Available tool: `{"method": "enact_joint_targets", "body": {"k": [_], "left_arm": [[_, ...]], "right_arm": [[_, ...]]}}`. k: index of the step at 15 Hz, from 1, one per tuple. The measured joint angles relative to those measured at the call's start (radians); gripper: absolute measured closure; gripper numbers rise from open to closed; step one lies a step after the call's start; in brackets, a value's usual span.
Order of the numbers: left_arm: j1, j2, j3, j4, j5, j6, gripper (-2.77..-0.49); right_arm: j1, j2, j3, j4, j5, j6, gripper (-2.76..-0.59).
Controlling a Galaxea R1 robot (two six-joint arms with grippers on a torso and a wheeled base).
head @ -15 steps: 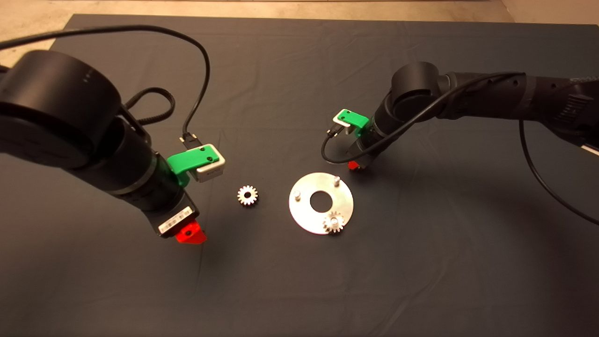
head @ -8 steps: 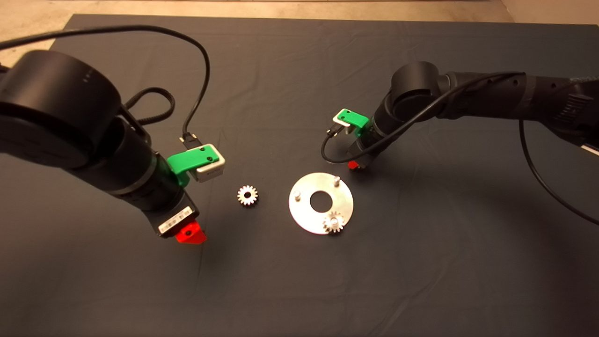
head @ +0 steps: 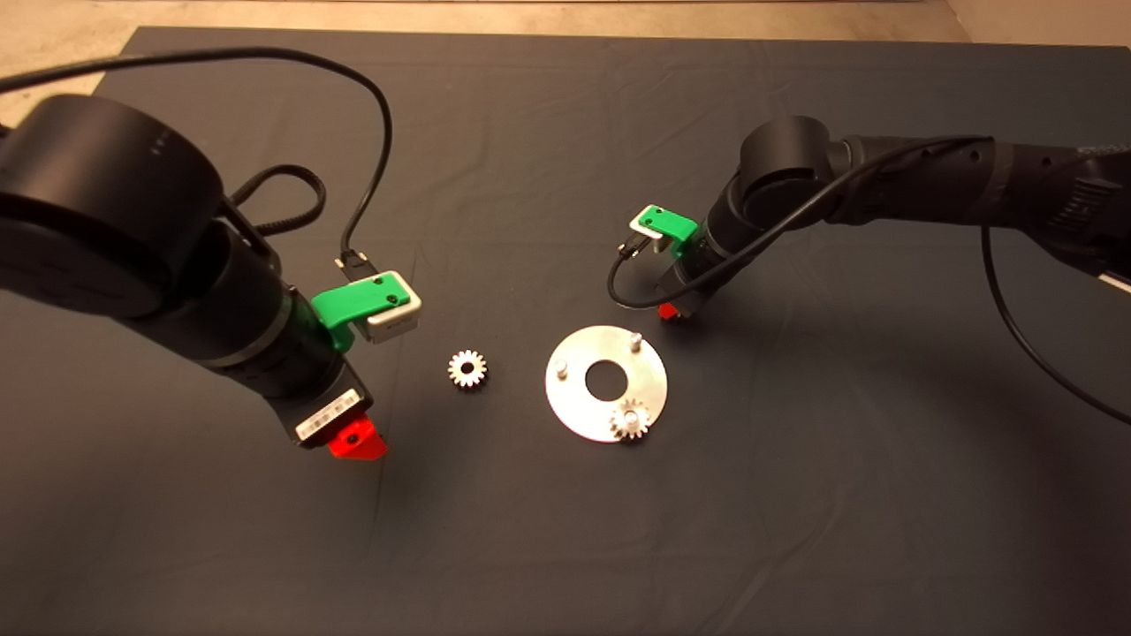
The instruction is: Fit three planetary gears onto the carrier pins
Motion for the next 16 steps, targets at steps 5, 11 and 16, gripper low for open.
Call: {"method": "enact_joint_targets", "body": {"k": [5,11,16], "left_arm": [[0.000,-0.002,0.000,0.000,0.000,0.000,-2.77],[0.000,-0.004,0.000,0.000,0.000,0.000,-2.77],[-0.008,-0.014,0.000,0.000,0.000,0.000,-2.77]], "right_arm": [[0.000,-0.003,0.000,0.000,-0.006,0.000,-1.42],[0.000,-0.003,0.003,0.000,-0.024,0.000,-1.42],[0.001,-0.003,0.007,0.000,-0.028,0.000,-1.42]]}}
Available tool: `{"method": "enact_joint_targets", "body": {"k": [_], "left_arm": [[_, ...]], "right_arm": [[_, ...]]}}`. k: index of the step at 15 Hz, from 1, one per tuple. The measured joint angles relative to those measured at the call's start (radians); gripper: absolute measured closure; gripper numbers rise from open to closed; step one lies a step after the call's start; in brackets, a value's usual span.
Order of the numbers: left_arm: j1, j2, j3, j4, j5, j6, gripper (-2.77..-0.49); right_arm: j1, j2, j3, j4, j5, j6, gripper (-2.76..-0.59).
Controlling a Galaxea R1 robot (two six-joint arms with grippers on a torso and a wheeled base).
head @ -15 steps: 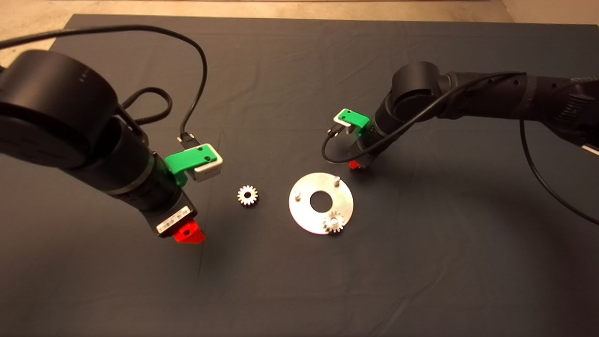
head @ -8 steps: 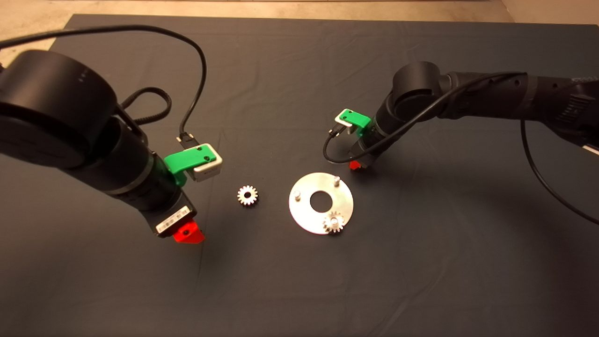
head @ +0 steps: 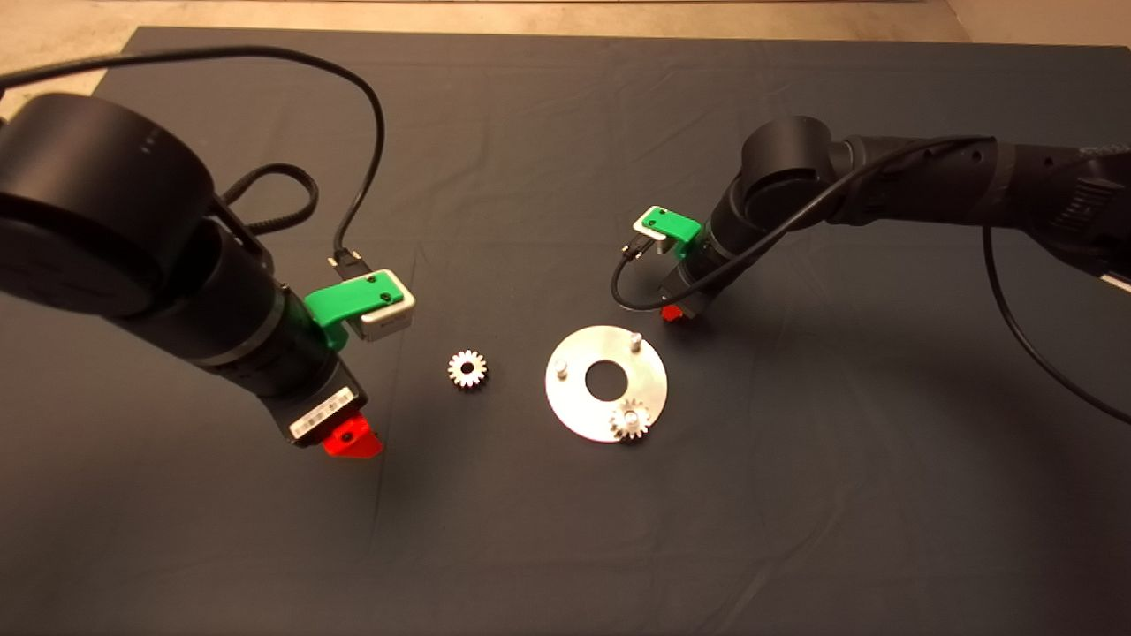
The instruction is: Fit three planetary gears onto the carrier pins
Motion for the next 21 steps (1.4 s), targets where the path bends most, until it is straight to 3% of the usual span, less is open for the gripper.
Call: {"method": "enact_joint_targets", "body": {"k": [13,15,19,21], "left_arm": [[-0.003,-0.004,0.000,-0.001,0.000,0.000,-2.77],[-0.003,-0.007,0.000,-0.001,0.001,0.000,-2.77],[-0.003,-0.007,0.000,-0.001,0.000,0.000,-2.77],[-0.003,-0.009,0.000,-0.001,0.000,0.000,-2.77]], "right_arm": [[0.002,-0.003,0.022,0.000,-0.001,0.000,-1.38],[0.002,-0.008,0.022,0.000,-0.001,0.000,-1.25],[0.002,-0.019,0.023,0.000,0.000,0.000,-1.25],[0.002,-0.021,0.028,0.000,0.000,0.000,-1.13]]}}
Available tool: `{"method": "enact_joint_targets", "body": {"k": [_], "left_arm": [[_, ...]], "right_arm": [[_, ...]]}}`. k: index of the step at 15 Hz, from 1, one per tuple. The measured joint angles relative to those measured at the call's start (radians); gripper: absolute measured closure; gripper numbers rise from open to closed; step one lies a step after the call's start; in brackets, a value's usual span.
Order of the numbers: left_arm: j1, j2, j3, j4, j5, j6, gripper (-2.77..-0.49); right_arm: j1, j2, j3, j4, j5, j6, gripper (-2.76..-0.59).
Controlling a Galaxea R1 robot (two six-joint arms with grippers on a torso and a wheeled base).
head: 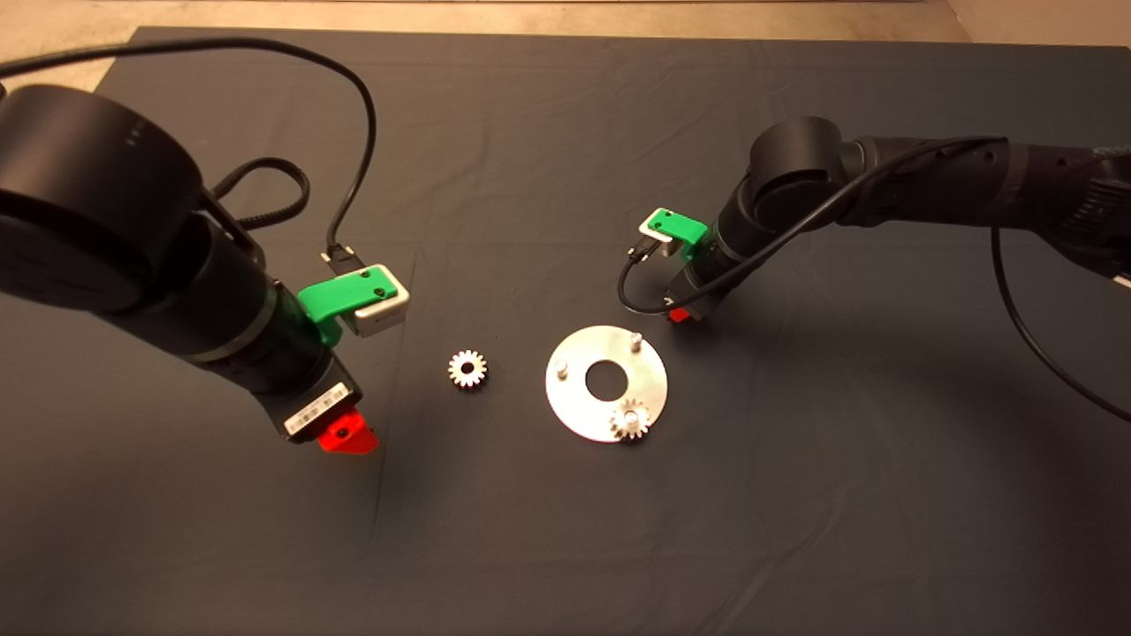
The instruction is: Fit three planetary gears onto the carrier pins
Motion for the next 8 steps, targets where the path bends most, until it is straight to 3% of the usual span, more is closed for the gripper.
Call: {"method": "enact_joint_targets", "body": {"k": [8], "left_arm": [[0.000,-0.001,0.000,0.000,0.000,0.000,-2.77]], "right_arm": [[-0.001,-0.003,0.008,0.000,-0.001,0.000,-1.10]]}}
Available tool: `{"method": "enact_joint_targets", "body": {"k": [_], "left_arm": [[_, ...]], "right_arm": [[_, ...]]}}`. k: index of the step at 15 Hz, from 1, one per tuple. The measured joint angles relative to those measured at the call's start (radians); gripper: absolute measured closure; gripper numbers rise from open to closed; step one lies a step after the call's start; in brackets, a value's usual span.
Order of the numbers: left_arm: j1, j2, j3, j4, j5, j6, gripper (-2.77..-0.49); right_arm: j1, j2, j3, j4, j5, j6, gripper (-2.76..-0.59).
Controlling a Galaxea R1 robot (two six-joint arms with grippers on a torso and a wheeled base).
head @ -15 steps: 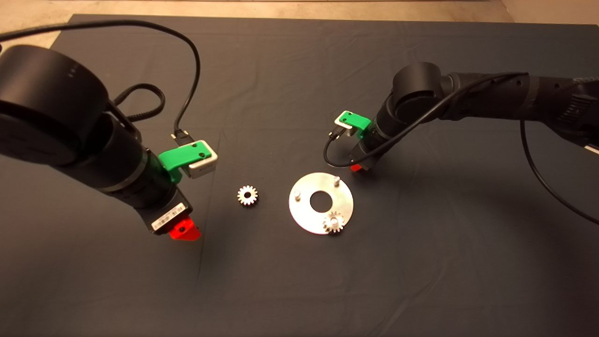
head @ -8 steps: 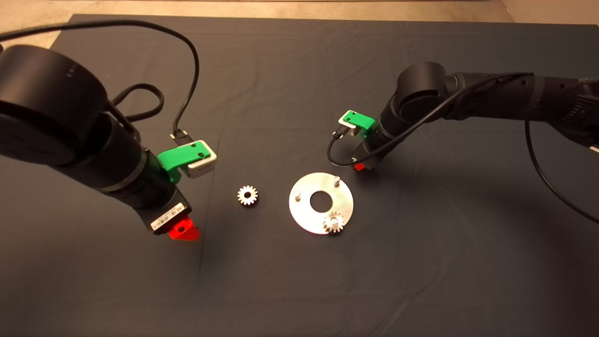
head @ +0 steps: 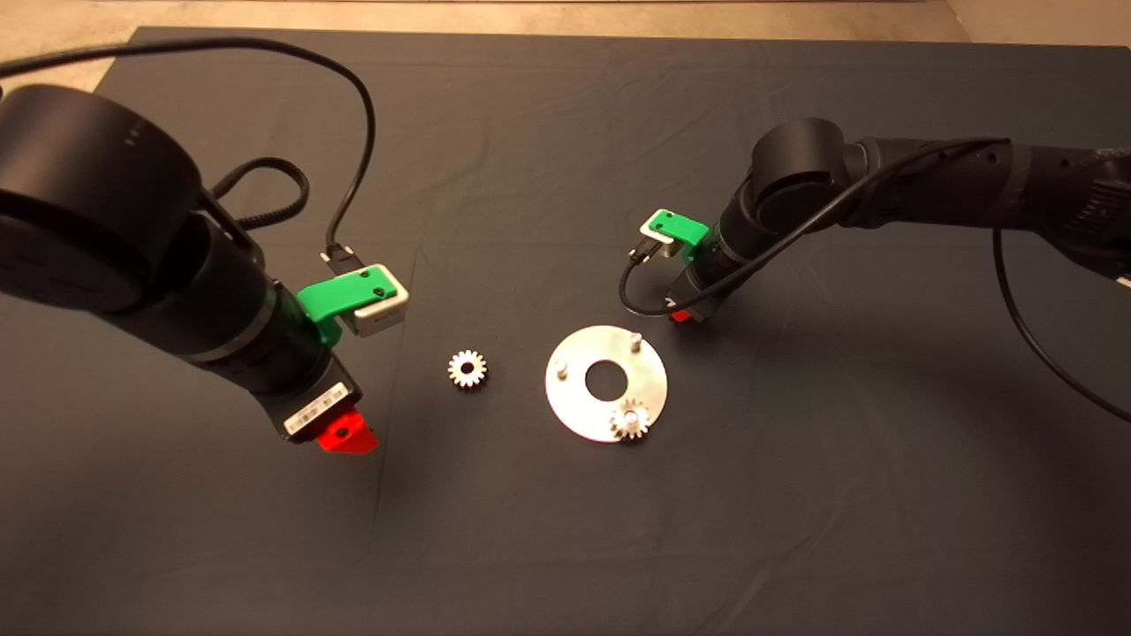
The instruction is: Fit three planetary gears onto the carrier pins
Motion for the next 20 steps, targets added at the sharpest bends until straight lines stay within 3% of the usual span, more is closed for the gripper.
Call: {"method": "enact_joint_targets", "body": {"k": [11,14,16,20], "left_arm": [[-0.005,-0.005,0.000,-0.001,0.000,-0.001,-2.77],[-0.005,-0.005,0.000,-0.001,0.000,-0.001,-2.77],[-0.005,-0.005,0.000,-0.001,0.000,-0.001,-2.77],[-0.005,-0.004,0.000,-0.001,0.000,-0.001,-2.77]], "right_arm": [[-0.002,-0.001,0.031,0.001,-0.004,0.007,-0.97],[-0.001,-0.002,0.037,0.010,-0.016,0.008,-0.96],[0.001,-0.006,0.037,0.014,-0.017,0.008,-0.96],[0.070,-0.006,0.037,0.027,-0.019,0.008,-0.95]]}}
